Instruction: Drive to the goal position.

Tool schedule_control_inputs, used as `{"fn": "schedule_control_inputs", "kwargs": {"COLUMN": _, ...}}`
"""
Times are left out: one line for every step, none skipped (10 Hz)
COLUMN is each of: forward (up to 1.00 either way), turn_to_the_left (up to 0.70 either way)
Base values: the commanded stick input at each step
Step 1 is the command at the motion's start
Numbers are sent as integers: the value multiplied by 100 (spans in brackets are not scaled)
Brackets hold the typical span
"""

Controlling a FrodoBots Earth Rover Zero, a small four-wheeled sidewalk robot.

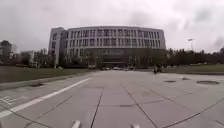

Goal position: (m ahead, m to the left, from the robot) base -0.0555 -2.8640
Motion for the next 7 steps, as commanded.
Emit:
{"fn": "schedule_control_inputs", "kwargs": {"forward": 9, "turn_to_the_left": 0}}
{"fn": "schedule_control_inputs", "kwargs": {"forward": 9, "turn_to_the_left": 0}}
{"fn": "schedule_control_inputs", "kwargs": {"forward": 9, "turn_to_the_left": 0}}
{"fn": "schedule_control_inputs", "kwargs": {"forward": 9, "turn_to_the_left": 0}}
{"fn": "schedule_control_inputs", "kwargs": {"forward": 9, "turn_to_the_left": 0}}
{"fn": "schedule_control_inputs", "kwargs": {"forward": 9, "turn_to_the_left": 0}}
{"fn": "schedule_control_inputs", "kwargs": {"forward": 9, "turn_to_the_left": 0}}
